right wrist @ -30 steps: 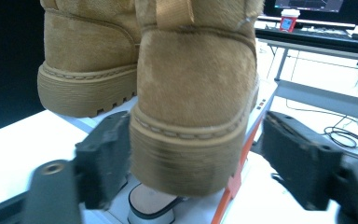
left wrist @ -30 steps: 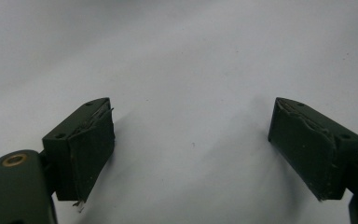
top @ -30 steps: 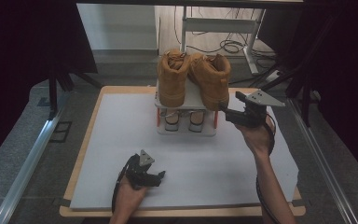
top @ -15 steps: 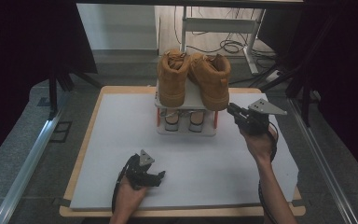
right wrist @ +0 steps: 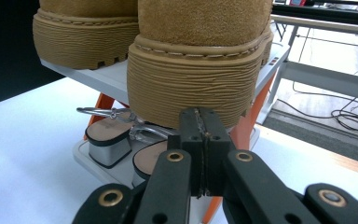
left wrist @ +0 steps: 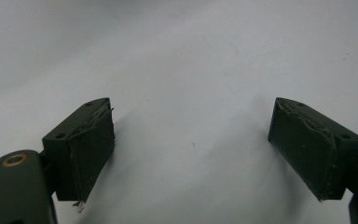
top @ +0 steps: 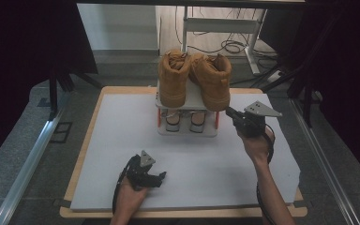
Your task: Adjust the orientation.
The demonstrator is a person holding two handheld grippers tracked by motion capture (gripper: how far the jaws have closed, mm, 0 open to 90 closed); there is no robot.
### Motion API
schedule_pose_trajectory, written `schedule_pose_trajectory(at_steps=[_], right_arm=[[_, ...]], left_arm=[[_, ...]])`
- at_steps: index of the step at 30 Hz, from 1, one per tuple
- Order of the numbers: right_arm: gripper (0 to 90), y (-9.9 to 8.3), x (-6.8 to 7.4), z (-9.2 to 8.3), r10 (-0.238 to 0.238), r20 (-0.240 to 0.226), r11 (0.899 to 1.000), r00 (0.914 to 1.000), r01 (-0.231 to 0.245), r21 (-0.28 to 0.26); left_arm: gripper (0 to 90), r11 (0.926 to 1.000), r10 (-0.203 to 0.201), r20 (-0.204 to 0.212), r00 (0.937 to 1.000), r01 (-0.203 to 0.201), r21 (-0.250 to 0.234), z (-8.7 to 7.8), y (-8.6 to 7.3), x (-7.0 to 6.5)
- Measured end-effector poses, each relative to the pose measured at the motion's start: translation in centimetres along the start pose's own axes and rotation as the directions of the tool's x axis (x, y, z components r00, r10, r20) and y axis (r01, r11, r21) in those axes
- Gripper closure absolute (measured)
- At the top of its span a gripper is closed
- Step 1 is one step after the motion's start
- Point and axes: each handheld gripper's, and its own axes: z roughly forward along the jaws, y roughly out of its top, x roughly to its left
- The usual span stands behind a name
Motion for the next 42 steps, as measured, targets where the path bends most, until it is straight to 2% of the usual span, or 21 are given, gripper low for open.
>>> schedule_pose_trajectory(at_steps=[7,13,28,36,42], right_arm=[[89.8,0.6,1.3,1.2,-0.019,-0.026,1.0,0.9995,0.02,0.019],[89.8,0.8,1.9,2.2,-0.01,-0.032,1.0,0.9994,0.011,0.023],[89.0,1.4,3.3,4.4,-0.022,-0.046,0.999,0.9987,0.023,0.038],[72.5,1.4,3.4,3.9,-0.016,-0.068,0.999,0.9976,0.019,0.038],[55.7,1.4,3.3,3.4,-0.022,-0.084,0.999,0.9963,0.026,0.046]], left_arm=[[14.3,1.0,0.0,-0.001,1.0,0.0,0.0,0.0,0.0,0.0],[14.3,1.0,0.002,0.0,1.0,-0.002,0.001,0.0,0.0,0.0],[14.3,1.0,-0.003,0.0,1.0,0.003,-0.001,0.0,0.0,0.0],[14.3,1.0,0.001,0.0,1.0,-0.001,0.0,0.0,0.0,0.0],[14.3,1.0,0.0,-0.001,1.0,0.0,-0.001,0.0,0.0,0.0]])
